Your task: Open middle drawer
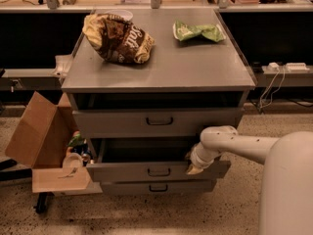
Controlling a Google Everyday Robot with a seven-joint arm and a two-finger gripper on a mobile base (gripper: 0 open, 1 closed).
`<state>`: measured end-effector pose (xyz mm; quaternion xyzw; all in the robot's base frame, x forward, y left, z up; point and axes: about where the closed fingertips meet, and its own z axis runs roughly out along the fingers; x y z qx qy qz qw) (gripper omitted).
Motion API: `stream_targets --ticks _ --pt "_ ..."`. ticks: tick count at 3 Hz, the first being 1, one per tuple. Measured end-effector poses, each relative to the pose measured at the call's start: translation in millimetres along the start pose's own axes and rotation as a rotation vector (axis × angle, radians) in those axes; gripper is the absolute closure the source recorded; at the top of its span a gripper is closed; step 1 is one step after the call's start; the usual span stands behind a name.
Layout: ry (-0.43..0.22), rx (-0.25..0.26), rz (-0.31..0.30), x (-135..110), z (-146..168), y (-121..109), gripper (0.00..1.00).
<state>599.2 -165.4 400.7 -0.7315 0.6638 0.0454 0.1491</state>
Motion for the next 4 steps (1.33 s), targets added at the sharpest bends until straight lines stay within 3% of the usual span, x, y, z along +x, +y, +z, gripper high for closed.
stream_targets --ticks 1,4 --pt "-0.018 0.001 0.004 -6.3 -10.5 6.9 0.86" --pt "-0.018 0.000 0.004 -6.3 -10.4 6.9 0.18"
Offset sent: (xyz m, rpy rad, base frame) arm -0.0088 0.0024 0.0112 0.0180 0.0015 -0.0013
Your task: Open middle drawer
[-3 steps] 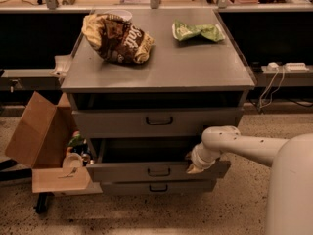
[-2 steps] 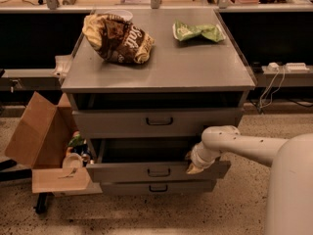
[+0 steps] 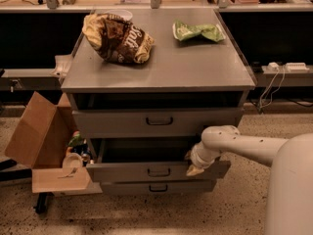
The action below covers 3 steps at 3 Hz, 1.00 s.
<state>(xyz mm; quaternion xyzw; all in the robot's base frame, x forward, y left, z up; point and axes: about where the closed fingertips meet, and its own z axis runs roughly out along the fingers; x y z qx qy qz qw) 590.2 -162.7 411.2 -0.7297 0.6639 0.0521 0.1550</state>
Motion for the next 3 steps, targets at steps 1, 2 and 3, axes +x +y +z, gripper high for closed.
stream_targets --ticks 1,2,3 --pt "0.000 0.000 0.000 0 0 0 0.00" --pt "0.000 -0.002 0.000 0 0 1 0.00" --pt "-0.003 -0.057 -0.009 -4 0 18 0.00"
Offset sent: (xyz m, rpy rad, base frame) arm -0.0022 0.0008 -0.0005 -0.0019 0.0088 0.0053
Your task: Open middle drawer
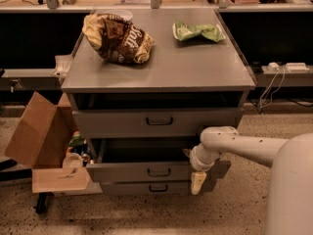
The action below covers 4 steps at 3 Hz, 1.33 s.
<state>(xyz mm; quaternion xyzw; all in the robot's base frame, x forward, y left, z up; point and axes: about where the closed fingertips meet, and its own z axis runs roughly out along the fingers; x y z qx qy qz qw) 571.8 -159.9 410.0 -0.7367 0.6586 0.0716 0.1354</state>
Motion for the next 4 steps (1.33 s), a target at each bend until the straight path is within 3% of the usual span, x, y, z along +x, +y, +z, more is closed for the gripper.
stream_targets --ticks 1,2,4 --pt "-0.005 -0.100 0.001 -5 1 32 0.17" --pt "-0.007 -0.159 0.003 -9 -3 60 0.41" --pt "-0.009 -0.169 -0.007 -22 -28 101 0.86"
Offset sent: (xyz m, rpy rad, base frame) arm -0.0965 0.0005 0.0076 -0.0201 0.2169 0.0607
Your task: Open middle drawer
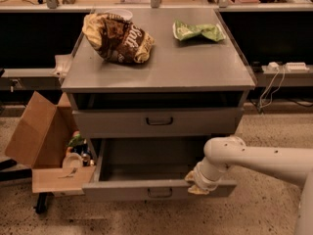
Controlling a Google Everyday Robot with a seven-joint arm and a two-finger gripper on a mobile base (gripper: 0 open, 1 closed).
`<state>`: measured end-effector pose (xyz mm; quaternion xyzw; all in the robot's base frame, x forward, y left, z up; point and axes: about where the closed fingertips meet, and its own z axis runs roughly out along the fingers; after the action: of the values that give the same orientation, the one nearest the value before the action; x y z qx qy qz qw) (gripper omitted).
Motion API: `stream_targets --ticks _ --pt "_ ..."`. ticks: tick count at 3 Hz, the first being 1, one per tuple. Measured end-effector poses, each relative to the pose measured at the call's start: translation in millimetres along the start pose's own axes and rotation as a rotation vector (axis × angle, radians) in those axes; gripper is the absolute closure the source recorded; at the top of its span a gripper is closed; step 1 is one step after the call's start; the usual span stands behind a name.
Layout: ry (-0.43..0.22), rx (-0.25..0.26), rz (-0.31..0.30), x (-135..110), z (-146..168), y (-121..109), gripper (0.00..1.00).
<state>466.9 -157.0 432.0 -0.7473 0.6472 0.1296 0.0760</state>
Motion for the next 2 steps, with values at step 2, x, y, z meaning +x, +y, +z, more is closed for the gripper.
stream_targets --ticks 2 --pt "-0.028 -0.006 0.016 -7 5 26 1.00"
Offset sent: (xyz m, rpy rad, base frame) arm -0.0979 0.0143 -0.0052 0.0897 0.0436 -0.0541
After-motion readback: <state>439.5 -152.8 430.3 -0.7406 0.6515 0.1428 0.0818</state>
